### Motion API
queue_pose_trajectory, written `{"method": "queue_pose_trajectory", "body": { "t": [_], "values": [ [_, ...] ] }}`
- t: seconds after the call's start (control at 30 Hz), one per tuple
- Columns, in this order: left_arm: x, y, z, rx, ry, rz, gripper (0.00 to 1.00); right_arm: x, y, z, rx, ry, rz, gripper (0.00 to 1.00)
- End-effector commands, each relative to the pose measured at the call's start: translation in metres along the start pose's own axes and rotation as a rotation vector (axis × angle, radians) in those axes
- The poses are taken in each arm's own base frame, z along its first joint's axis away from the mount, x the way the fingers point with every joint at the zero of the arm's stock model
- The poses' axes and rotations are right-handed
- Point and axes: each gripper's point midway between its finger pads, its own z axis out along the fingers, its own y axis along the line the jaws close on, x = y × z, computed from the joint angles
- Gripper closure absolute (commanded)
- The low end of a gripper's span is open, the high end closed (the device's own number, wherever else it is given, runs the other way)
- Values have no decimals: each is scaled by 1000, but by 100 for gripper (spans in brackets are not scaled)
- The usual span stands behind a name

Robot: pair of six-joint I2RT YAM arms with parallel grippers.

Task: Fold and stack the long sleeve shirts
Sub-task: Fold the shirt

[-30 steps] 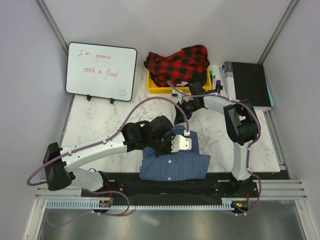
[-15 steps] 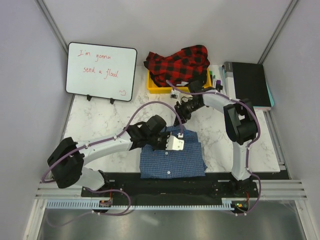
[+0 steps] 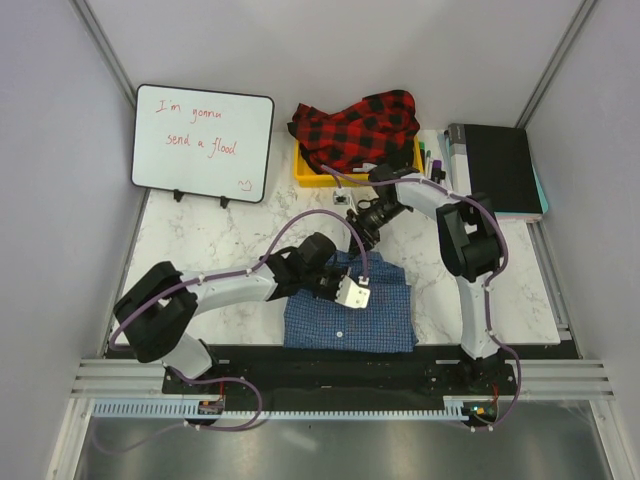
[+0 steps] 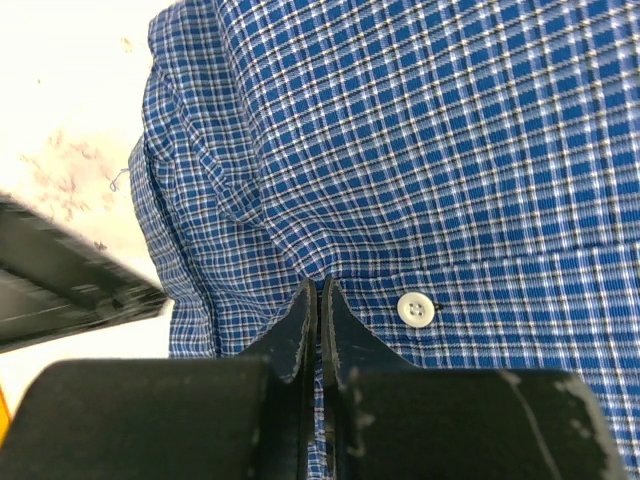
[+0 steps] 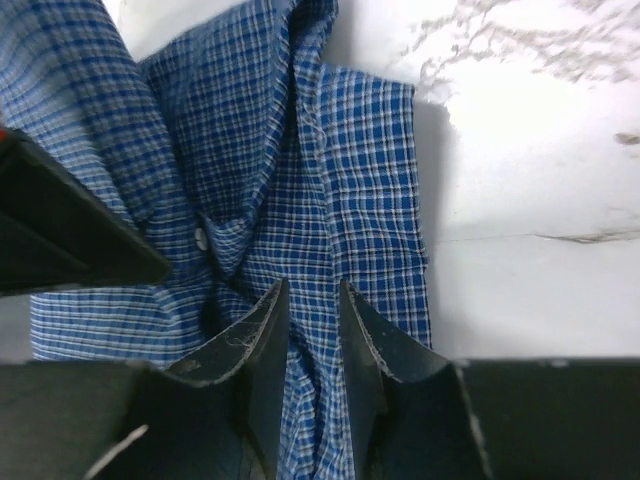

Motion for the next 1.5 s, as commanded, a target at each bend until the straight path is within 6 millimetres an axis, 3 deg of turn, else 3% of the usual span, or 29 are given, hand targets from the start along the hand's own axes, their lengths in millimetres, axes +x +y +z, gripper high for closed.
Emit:
{"method": "queue_pose_trajectory", "body": {
  "t": [0.0, 0.23, 0.37, 0.43, 0.67, 0.8, 0.87, 0.97, 1.23, 1.33, 1.47],
  "values": [
    [-22, 7, -6, -17, -102, 118, 98, 22, -2, 17, -77, 46, 2, 66],
    [-28, 17, -13, -57, -108, 155, 98, 36, -29, 29, -61, 71, 144, 69],
    [-27, 40, -16, -109, -97, 153, 98, 43, -23, 31, -96, 85, 177, 71],
    [-24, 63, -20, -153, -92, 157, 98, 48, -18, 32, -119, 93, 185, 71],
    [-4, 117, -9, -255, -60, 169, 98, 45, -4, 28, -154, 78, 170, 72],
    [14, 132, -1, -315, -20, 181, 98, 41, 1, 23, -157, 76, 156, 72],
    [19, 127, 1, -305, -12, 183, 98, 37, 1, 20, -148, 76, 146, 72],
    [13, 119, -6, -304, -42, 206, 98, 28, -1, 11, -116, 74, 123, 69],
    [-1, 108, -24, -304, -81, 236, 98, -18, -6, -19, -31, 4, 44, 66],
    [-7, 101, -29, -295, -107, 270, 98, -16, -17, -16, -29, 7, 64, 65],
    [-3, 100, -26, -293, -91, 273, 98, 8, -30, 2, -57, 48, 113, 65]
  ]
}}
